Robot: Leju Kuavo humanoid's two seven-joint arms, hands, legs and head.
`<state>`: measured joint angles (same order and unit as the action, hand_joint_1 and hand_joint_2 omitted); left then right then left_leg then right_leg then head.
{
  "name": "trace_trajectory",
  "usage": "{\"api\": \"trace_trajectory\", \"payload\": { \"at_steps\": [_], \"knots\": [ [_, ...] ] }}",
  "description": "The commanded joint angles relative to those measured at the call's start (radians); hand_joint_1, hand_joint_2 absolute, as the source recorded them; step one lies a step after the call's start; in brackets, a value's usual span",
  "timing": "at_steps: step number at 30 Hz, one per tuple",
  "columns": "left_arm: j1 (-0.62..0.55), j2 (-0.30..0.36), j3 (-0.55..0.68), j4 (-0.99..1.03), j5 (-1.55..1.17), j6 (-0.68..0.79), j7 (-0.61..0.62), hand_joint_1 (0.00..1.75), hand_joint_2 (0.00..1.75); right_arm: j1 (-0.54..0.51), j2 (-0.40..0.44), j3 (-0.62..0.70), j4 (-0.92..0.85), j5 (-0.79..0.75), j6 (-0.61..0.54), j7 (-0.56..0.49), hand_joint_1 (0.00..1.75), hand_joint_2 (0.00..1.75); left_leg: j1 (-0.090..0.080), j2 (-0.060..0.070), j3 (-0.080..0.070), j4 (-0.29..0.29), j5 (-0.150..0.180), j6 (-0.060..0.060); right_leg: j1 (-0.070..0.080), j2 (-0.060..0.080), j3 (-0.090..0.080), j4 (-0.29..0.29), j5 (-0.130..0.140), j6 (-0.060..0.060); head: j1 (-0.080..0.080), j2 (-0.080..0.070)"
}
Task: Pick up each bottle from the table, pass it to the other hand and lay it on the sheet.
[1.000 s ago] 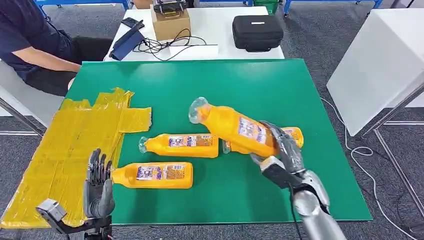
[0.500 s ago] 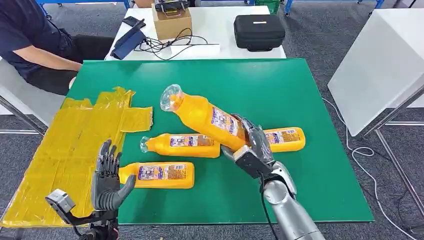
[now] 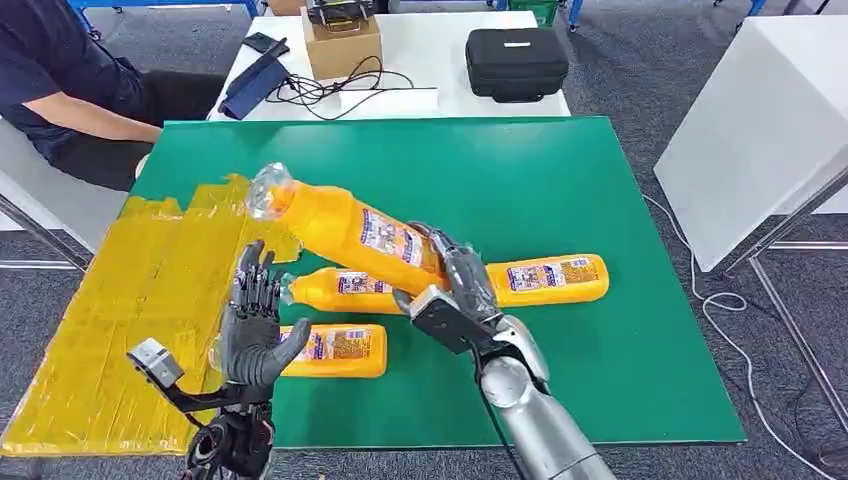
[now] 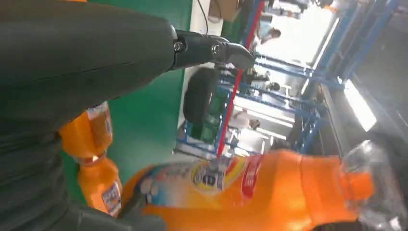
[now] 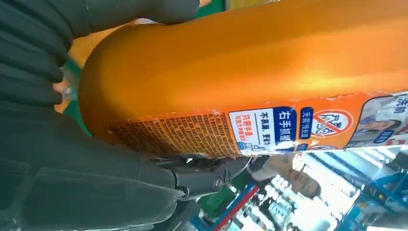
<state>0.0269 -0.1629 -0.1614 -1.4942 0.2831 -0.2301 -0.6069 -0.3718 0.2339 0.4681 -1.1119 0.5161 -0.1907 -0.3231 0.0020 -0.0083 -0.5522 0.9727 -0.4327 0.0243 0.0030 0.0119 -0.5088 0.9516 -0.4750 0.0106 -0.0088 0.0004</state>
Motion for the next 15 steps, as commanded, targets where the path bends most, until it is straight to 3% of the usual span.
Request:
{"api": "trace_trajectory", "payload": {
  "at_steps": [1, 15],
  "knots": [
    [-0.06, 0.045, -0.044, 0.034, 0.105, -0.048, 0.054, 0.0, 1.75, -0.168, 0.115, 0.139, 0.336, -0.009, -0.006, 0.002, 1.75, 1.75, 0.001, 0.004, 0.004, 0.0, -0.002, -0.002, 0.001, 0.003, 0.003, -0.001, 0.0, 0.001, 0.0, 0.0],
    [-0.06, 0.045, -0.044, 0.034, 0.105, -0.048, 0.054, 0.0, 1.75, -0.168, 0.115, 0.139, 0.336, -0.009, -0.006, 0.002, 1.75, 1.75, 0.0, -0.001, 0.0, 0.0, 0.0, -0.001, -0.001, -0.002, 0.001, -0.001, 0.0, 0.001, 0.001, 0.0]
  ]
}}
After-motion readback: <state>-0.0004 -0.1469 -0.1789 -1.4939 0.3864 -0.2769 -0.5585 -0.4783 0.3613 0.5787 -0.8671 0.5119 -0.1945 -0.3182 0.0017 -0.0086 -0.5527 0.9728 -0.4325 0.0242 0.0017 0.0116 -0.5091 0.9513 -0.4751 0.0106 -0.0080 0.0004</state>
